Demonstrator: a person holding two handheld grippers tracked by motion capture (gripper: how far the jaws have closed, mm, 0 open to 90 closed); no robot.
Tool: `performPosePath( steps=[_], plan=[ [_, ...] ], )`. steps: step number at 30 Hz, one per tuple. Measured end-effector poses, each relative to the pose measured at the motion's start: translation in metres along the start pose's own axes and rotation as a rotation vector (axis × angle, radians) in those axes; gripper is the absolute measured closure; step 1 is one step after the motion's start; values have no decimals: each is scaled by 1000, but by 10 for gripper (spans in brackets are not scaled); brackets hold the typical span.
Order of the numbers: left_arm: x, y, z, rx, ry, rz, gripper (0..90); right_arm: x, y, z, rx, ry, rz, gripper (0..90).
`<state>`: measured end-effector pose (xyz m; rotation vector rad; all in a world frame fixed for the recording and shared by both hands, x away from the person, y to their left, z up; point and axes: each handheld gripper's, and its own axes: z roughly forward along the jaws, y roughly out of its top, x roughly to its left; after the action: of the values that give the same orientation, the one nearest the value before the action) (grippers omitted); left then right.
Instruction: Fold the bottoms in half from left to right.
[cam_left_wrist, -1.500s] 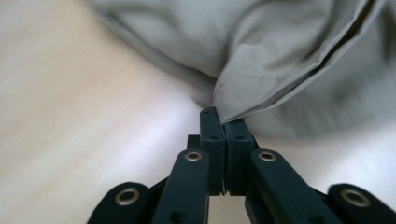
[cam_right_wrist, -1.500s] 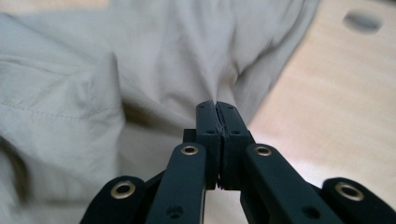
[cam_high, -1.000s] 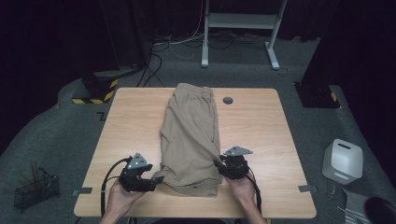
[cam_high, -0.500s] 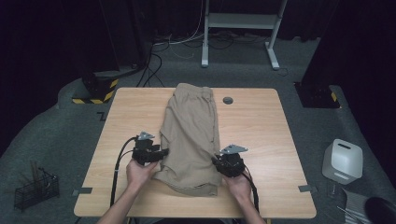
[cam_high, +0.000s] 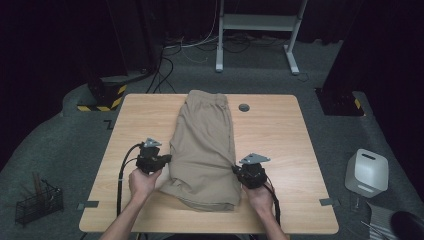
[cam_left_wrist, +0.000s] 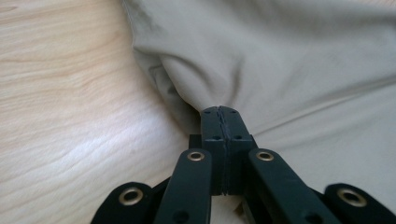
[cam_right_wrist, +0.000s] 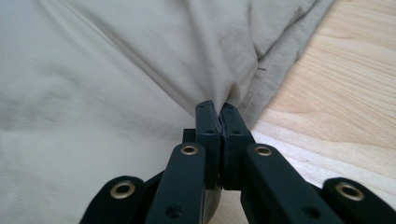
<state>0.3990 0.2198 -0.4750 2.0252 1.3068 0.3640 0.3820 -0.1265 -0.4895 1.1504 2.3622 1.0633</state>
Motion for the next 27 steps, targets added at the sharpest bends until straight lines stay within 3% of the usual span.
performPosePath(
  steps=[2, 4, 6, 8, 12, 15, 18, 21, 24, 27],
  plan=[
    [0, -7, 0, -3, 9, -16, 822, 4, -1, 5, 24, -17, -21, 814],
    [-1, -14, -5, -10, -25, -53, 675, 4, -4, 3, 22, -12, -4, 745],
    [-8, -22, -11, -5, -40, -38, 545, 4, -10, -4, 7, -5, 31, 680],
    [-15, -30, -17, 4, -52, -15, 490, 5, -16, -13, -6, 14, 59, 634],
    [-23, -46, -22, 42, -68, -12, 459, 9, -28, -20, -10, 26, 105, 599],
    [-28, -60, -21, 71, -58, 10, 487, 11, -33, -12, 34, 16, 93, 671],
    [-29, -70, -21, 95, -97, 36, 687, 11, -38, -6, 58, 9, 62, 835],
    [-33, -76, -21, 114, -86, 81, 867, 12, -38, -2, 68, 11, 44, 880],
    [-35, -76, -22, 120, -73, 95, 900, 13, -37, -3, 63, 4, 32, 887],
    [-41, -80, -29, 120, -8, 145, 900, 13, -37, -4, 62, -13, 29, 893]
  ],
)
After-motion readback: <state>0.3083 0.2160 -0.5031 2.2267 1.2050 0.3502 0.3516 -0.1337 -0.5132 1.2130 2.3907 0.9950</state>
